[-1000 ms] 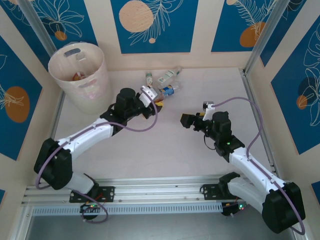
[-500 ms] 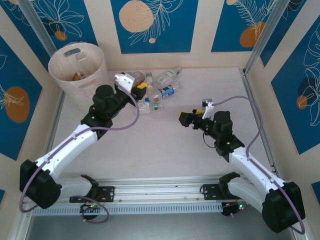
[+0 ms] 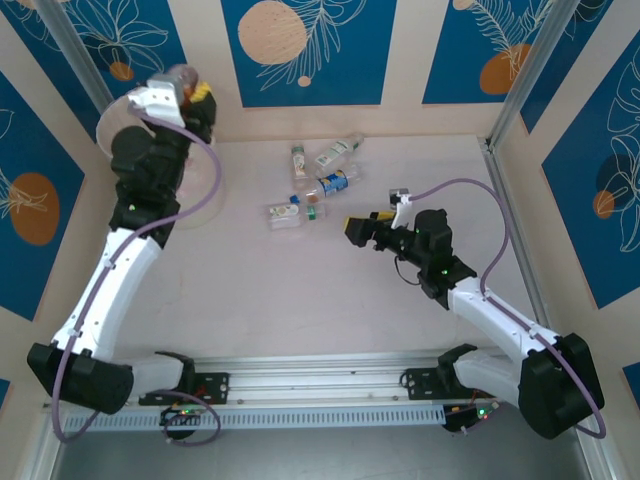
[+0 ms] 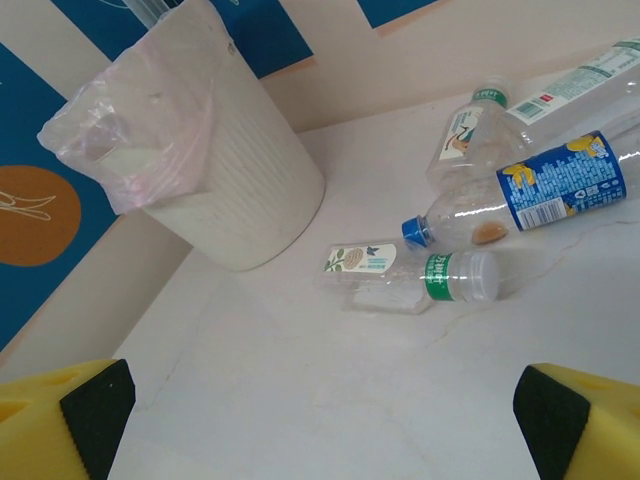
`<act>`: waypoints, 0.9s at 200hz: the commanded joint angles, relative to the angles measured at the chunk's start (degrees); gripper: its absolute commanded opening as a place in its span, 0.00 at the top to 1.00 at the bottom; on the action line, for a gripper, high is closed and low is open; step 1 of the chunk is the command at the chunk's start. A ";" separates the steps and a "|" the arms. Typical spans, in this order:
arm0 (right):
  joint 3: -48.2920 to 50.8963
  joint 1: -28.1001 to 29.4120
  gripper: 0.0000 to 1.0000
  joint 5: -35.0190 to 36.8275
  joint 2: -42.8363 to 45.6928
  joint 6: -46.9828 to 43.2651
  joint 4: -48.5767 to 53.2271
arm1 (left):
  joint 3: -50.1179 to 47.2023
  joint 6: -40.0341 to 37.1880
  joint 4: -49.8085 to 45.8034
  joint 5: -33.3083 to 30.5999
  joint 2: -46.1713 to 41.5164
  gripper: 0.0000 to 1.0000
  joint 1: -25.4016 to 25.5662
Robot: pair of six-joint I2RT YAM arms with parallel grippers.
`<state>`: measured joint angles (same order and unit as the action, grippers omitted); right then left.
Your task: Put the plastic bottles in the bin
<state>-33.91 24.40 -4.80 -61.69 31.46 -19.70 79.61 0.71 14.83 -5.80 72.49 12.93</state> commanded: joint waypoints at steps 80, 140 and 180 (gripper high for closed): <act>-1.81 1.16 0.00 1.99 1.49 -1.71 2.30 | 10.30 -0.94 -2.77 -6.10 13.09 1.00 -16.44; -3.36 1.74 0.01 1.78 0.08 -1.40 3.00 | 20.27 3.19 -9.22 -5.17 23.71 1.00 -21.23; -2.82 2.49 0.00 3.14 0.87 -1.99 5.05 | 20.66 1.29 -3.83 -8.34 29.72 1.00 -23.31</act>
<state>-35.57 26.30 -3.20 -61.36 30.79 -16.45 98.13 2.59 7.99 -11.86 98.80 -8.54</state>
